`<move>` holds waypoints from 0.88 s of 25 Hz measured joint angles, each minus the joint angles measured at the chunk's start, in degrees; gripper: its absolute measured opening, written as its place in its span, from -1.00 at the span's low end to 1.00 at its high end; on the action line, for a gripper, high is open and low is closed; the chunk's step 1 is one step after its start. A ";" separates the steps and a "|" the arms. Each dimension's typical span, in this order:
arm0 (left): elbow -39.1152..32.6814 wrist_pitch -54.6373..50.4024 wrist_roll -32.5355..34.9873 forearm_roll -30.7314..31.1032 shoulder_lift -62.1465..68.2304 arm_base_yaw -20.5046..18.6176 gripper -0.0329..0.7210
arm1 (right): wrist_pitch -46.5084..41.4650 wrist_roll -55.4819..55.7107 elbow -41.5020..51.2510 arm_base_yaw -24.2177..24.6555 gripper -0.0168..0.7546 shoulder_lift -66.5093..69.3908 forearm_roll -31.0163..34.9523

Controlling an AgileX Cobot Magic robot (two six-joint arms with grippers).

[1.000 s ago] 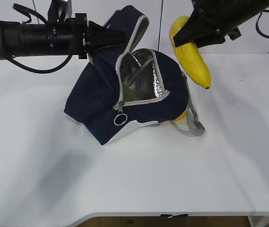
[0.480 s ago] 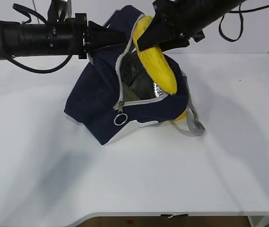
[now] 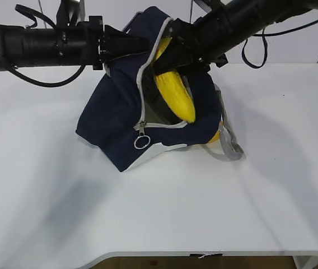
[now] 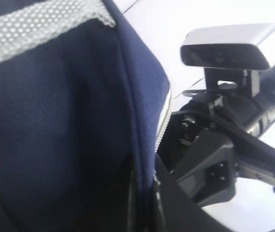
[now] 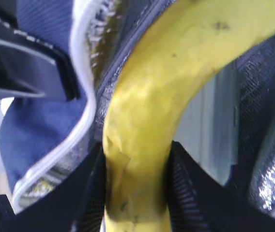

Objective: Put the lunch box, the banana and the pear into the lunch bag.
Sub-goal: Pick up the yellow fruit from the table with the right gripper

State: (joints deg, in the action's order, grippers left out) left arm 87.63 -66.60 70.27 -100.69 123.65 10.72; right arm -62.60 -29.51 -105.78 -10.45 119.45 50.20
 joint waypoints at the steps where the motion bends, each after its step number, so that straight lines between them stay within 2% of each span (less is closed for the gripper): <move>1: 0.00 0.00 0.00 0.00 0.00 0.00 -0.91 | 0.45 -0.28 0.00 0.00 -0.22 0.32 0.63; 16: 0.00 0.00 0.00 0.00 -0.13 0.00 -0.91 | 5.72 -4.61 0.00 -2.00 -0.21 2.55 5.54; 20: 0.00 -0.11 0.00 -0.24 -0.17 -0.03 -0.91 | 6.05 -6.27 0.00 -2.00 -0.09 2.63 6.71; 22: 0.00 -0.32 0.00 -0.24 -0.17 -0.03 -0.91 | 5.94 -6.52 0.00 -2.00 0.04 2.63 6.71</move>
State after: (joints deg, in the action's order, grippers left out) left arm 87.63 -66.93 70.27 -100.94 123.47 10.69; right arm -56.65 -36.04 -105.78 -12.44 122.09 56.91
